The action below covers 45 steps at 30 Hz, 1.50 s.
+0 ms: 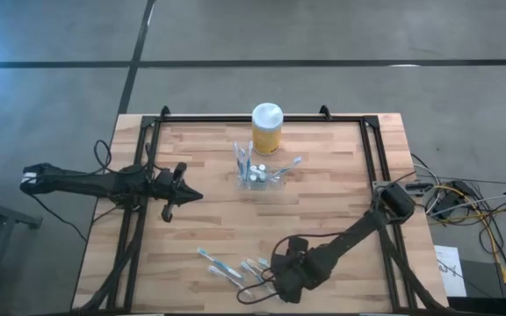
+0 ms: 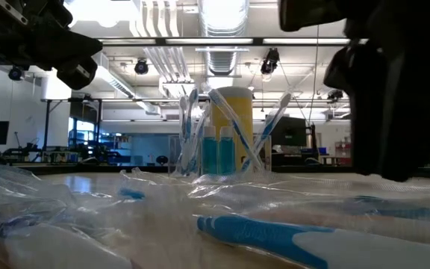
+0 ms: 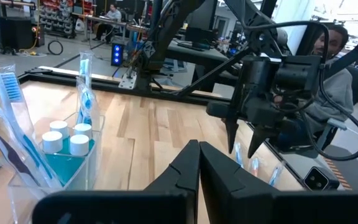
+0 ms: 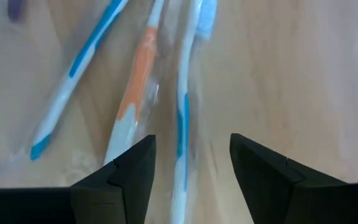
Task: Pick & Place toothbrushing station
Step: Put the blue toothbrush into the transparent organizer
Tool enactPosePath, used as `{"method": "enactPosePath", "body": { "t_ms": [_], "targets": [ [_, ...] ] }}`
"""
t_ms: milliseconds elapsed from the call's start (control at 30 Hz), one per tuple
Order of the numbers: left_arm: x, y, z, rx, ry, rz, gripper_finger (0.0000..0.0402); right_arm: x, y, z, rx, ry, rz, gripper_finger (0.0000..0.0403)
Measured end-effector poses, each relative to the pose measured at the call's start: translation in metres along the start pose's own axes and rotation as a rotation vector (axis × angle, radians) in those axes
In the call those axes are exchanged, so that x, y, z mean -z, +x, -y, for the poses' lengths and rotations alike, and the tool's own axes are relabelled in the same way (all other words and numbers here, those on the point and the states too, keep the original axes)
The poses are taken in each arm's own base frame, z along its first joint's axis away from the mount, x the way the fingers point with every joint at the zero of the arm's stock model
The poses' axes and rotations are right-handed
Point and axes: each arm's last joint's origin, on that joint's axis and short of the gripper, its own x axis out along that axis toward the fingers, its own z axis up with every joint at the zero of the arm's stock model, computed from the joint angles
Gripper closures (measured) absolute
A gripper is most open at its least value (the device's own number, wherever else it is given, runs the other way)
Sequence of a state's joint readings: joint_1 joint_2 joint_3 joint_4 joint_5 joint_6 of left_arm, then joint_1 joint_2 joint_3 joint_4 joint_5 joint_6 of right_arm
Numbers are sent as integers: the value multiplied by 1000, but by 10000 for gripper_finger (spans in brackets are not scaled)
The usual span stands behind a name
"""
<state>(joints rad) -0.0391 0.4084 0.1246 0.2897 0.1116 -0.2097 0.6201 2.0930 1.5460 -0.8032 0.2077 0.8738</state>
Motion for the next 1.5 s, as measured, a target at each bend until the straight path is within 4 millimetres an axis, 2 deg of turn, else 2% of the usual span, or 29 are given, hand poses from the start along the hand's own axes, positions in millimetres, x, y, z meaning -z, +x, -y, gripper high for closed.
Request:
{"method": "enactPosePath", "body": {
  "t_ms": [367, 700, 833, 1033, 1133, 1300, 1500],
  "targets": [
    [7, 0, -1, -4, -12, -20, 388, 7, 11, 6, 23, -19, -30, 200],
    [9, 0, -2, -9, -13, -13, 388, 12, 28, 20, 11, -1, -71, 204],
    [9, 0, -2, -9, -27, -13, 387, 10, 29, 24, 17, -11, -80, 253],
    [9, 0, -2, -9, -28, -13, 390, 5, 27, 29, 22, -57, -78, 377],
    [8, 0, -2, -6, -28, 1, 389, 4, 26, 31, 35, -80, -68, 381],
    [7, 0, -2, -4, -32, 5, 392, 4, 16, 37, 73, -94, -30, 383],
    [7, 0, -2, -5, -29, 11, 390, 0, -35, 49, 39, -79, 132, 384]
  ]
}}
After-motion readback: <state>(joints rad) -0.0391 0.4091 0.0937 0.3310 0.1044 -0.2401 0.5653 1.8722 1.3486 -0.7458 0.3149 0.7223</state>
